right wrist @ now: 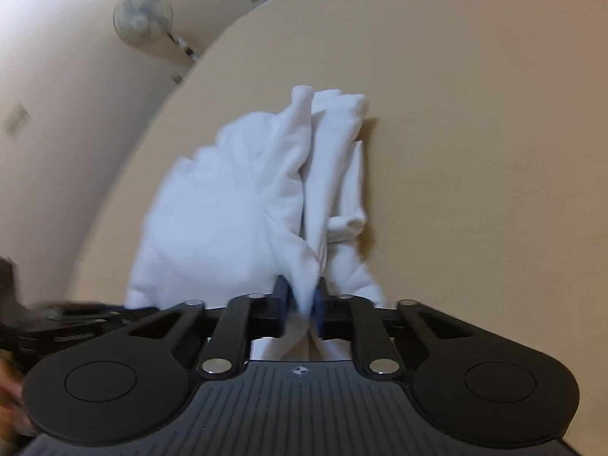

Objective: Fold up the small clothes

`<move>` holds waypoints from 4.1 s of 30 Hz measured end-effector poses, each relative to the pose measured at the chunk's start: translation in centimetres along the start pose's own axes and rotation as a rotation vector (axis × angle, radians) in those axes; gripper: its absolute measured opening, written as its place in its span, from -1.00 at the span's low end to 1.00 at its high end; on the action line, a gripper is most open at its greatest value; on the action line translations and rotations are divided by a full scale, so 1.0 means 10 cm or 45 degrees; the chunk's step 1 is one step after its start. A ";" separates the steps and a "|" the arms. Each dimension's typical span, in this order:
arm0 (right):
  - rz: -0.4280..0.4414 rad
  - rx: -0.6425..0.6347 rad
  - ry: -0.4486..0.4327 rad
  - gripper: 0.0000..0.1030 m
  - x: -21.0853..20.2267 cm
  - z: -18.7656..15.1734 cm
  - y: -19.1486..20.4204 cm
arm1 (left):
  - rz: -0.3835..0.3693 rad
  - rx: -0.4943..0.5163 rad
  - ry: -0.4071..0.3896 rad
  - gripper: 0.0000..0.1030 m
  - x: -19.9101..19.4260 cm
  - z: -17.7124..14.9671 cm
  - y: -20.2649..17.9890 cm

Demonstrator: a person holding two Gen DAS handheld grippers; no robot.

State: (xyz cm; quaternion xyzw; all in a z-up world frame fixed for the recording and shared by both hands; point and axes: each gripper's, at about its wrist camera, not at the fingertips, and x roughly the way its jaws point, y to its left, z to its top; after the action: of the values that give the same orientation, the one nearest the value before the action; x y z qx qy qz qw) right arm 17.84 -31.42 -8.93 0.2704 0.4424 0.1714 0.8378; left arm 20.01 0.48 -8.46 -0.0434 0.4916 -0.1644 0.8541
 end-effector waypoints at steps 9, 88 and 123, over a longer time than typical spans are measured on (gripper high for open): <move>-0.061 -0.075 0.037 -0.78 -0.14 -0.10 0.08 | 0.011 0.056 -0.063 -0.69 -0.18 -0.07 0.03; -0.504 -0.486 -0.508 0.91 -0.94 -1.41 1.43 | 0.300 0.033 -0.455 0.76 -1.37 -1.19 -0.88; -0.518 -0.473 -0.496 0.91 -0.95 -1.38 1.42 | 0.285 0.050 -0.455 0.78 -1.38 -1.19 -0.86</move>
State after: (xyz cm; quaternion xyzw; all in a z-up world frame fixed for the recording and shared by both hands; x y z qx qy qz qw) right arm 0.42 -20.97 -0.61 0.0467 0.2801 0.0234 0.9585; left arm 1.43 -2.14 -1.12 -0.0003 0.3306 -0.0678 0.9413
